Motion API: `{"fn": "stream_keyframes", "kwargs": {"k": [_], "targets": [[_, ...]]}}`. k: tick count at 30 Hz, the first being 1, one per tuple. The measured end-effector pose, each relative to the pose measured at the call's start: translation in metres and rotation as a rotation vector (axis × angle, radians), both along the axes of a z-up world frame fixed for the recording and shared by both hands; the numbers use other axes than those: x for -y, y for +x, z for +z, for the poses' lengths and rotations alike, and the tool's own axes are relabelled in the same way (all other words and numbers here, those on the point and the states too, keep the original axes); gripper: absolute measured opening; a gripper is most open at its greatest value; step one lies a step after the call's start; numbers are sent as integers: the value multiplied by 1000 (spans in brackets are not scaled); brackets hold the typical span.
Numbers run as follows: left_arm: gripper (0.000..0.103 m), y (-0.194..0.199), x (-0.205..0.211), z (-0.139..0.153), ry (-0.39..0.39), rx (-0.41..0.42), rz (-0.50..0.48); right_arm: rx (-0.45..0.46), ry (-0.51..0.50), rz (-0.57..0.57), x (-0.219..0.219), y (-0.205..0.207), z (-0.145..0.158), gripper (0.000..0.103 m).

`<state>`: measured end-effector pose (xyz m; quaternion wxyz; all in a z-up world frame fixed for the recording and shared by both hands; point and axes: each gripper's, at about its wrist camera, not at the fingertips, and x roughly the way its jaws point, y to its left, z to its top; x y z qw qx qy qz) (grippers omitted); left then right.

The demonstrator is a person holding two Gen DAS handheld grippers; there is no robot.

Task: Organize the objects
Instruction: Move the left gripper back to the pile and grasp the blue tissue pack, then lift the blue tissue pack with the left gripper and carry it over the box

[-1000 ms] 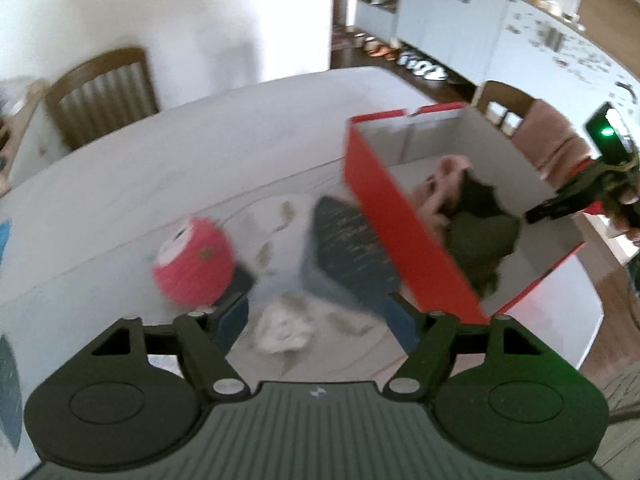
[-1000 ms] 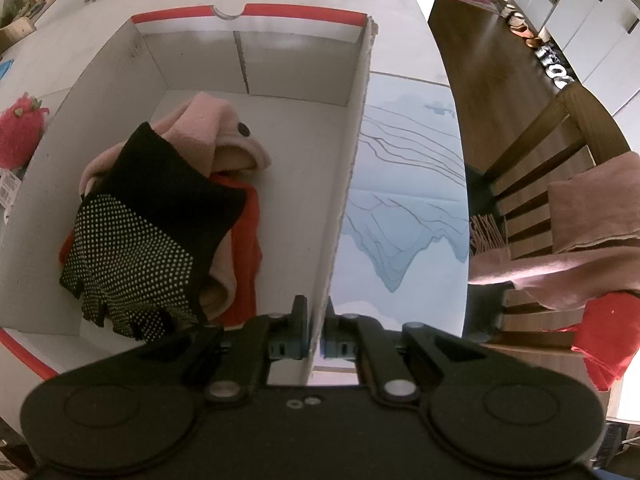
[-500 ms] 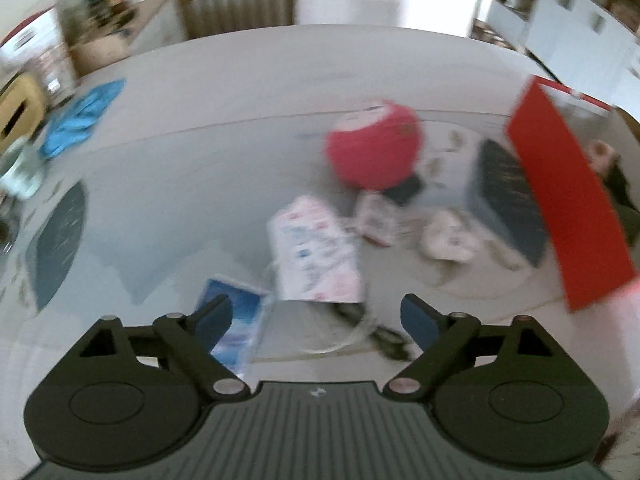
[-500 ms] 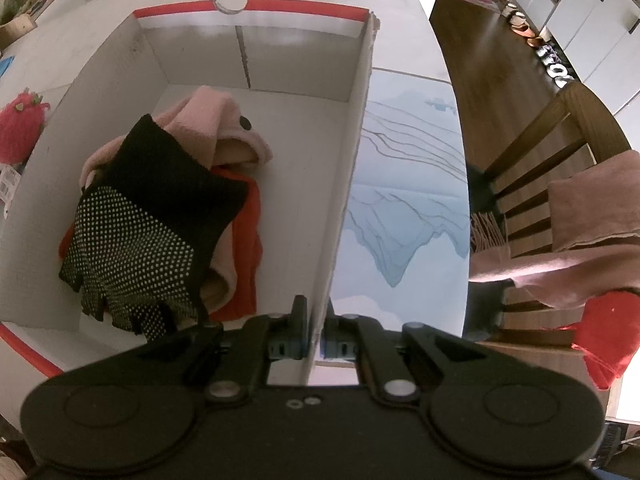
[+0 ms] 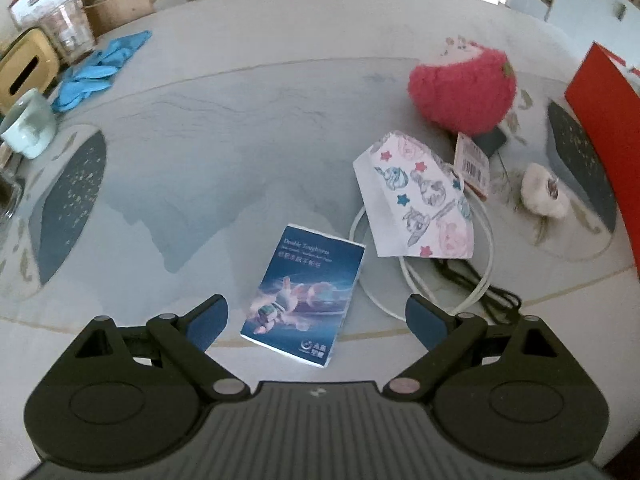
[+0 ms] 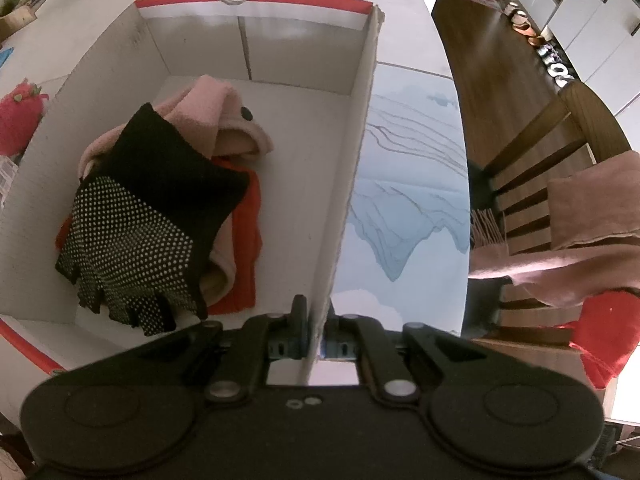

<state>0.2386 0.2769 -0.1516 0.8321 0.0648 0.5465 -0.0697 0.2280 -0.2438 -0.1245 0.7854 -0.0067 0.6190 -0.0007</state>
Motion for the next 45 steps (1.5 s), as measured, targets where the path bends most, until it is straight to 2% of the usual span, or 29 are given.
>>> {"fn": "stream_keyframes", "kwargs": {"k": [5,9,11,13,14,19,28,30,45], "targets": [[96,8,-3,-14,14,-50,-2,-13,-7,4,-1,-1,-4,6],[95,11,-2,-17,36,-43,4,-16,-10,5,-2,-1,-5,6],[88,11,-1,-16,30,-37,1,-16,-10,5,-2,0,-5,6],[65,12,1,-18,48,-44,-1,-16,-9,3,-2,0,-5,6],[59,12,2,-18,57,-47,-1,-16,-9,2,-2,0,-5,6],[51,8,7,-15,68,-41,-7,-15,-7,3,-1,0,-5,6],[49,1,14,14,38,-38,53,-9,-2,0,-1,0,-5,6],[49,-2,21,24,31,-30,43,-9,-1,0,-1,-1,-5,6],[49,-11,133,91,-95,84,-236,-5,-4,13,-2,-1,-4,5]]}}
